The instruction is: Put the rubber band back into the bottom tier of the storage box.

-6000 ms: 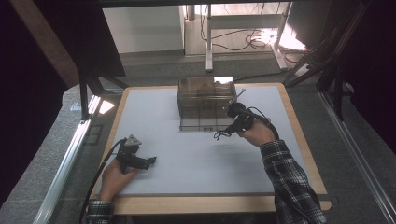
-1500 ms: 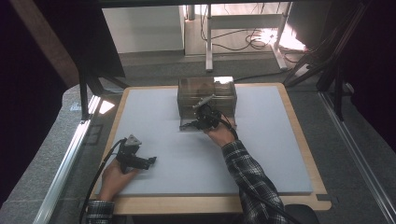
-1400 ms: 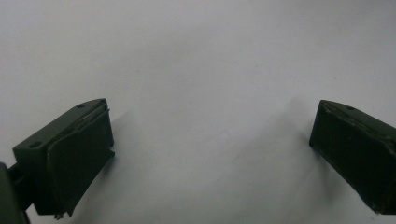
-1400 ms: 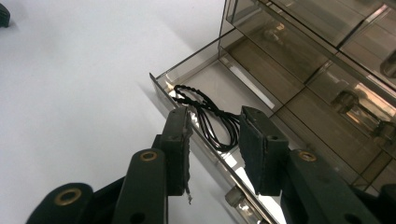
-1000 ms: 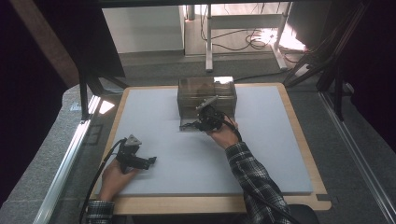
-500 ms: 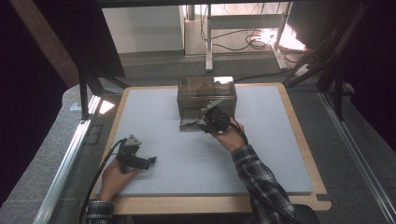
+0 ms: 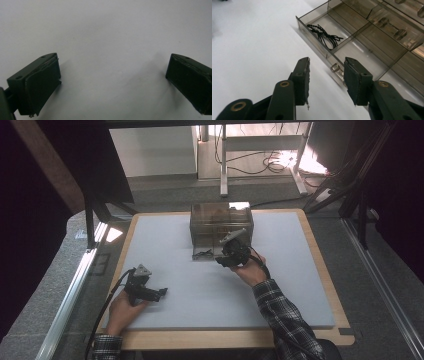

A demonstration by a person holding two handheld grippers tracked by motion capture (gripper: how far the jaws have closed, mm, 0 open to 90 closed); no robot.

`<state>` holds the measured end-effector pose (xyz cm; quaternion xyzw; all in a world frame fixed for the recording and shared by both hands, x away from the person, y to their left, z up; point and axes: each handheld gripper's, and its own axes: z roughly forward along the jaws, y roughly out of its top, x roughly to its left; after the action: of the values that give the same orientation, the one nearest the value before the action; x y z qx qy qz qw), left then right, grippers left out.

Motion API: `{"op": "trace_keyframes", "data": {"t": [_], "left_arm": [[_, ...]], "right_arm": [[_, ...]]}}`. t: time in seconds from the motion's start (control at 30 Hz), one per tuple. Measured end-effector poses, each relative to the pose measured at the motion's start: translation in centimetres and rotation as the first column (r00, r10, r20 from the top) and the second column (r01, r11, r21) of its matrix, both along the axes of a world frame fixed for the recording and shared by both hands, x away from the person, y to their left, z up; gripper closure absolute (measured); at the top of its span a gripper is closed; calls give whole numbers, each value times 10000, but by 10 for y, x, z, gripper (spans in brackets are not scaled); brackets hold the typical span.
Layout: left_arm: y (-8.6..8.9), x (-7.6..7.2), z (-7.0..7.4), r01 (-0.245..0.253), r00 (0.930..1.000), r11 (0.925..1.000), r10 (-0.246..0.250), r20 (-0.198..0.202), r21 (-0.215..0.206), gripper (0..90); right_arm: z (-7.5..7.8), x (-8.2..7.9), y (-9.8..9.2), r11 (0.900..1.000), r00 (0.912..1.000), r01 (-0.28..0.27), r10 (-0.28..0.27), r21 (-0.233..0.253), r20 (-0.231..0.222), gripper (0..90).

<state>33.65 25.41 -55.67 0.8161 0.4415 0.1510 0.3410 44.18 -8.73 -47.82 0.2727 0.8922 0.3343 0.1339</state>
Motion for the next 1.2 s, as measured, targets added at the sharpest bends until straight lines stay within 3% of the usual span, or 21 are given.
{"op": "trace_keyframes", "data": {"t": [0.8,1.2], "left_arm": [[0,0,0,0,10000,10000,0,1,2,0],[0,0,0,-2,10000,10000,2,2,2,0]], "right_arm": [[-2,-9,-23,9998,9996,168,-170,-68,-232,396],[2,-16,-37,9995,9996,280,-281,-126,-75,333]]}}
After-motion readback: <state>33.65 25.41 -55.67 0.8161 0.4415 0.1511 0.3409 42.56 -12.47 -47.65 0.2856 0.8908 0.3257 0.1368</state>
